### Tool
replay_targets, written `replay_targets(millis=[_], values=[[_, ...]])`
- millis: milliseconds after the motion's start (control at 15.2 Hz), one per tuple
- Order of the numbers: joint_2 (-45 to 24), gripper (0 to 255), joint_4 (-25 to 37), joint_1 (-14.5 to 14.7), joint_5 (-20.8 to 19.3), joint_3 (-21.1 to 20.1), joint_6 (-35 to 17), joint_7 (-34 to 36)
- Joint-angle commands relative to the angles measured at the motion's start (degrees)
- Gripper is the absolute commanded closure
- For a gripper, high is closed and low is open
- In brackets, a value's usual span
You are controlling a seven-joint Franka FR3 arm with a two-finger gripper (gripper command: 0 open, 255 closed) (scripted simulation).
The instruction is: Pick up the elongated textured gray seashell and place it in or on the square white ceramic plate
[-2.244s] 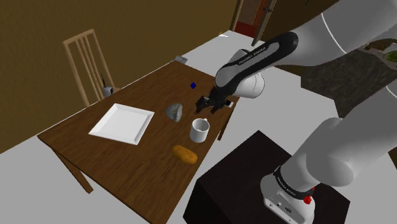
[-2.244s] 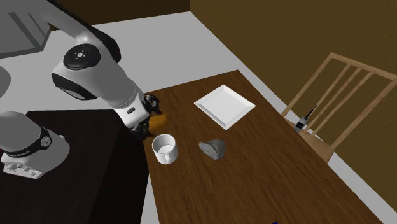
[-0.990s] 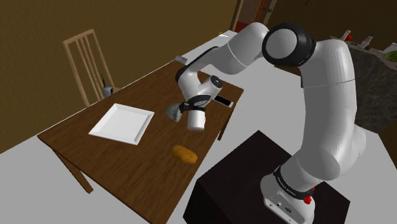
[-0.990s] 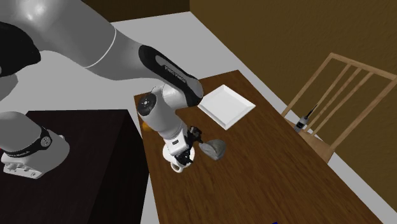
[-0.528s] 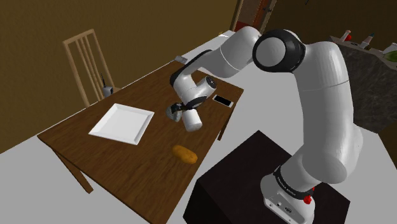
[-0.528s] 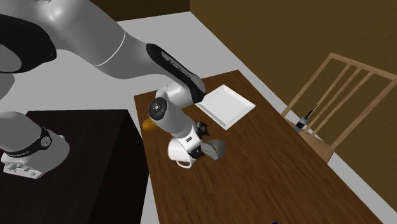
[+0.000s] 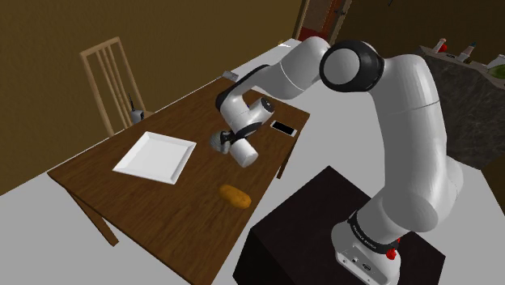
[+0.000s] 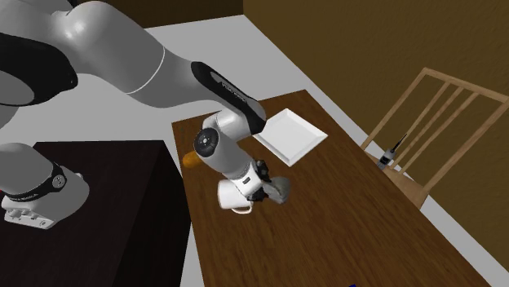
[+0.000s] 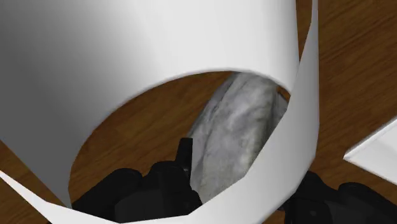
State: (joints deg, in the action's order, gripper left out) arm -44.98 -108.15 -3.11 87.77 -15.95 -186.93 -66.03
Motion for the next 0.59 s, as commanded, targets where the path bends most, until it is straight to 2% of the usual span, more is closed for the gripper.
replay_targets(millis=[0, 66, 132, 198, 330, 396, 528], values=[[-0.63, 255, -2.20, 1.38, 2.35, 2.06, 4.83, 10.69], [-0.76, 255, -2.07, 2.64, 0.79, 2.61, 4.76, 13.19], [-1.10, 255, -1.78, 2.20, 1.30, 2.50, 4.83, 12.25], [-1.16, 255, -1.68, 1.44, 3.83, 1.63, 4.33, 9.29], [0.05, 255, -2.93, 1.69, 1.81, 2.09, 4.77, 11.64], [-0.64, 255, -0.83, 0.63, 16.46, -0.08, 3.27, -3.66], [1.20, 255, -2.92, 0.85, 11.80, -0.01, 3.48, 1.66]])
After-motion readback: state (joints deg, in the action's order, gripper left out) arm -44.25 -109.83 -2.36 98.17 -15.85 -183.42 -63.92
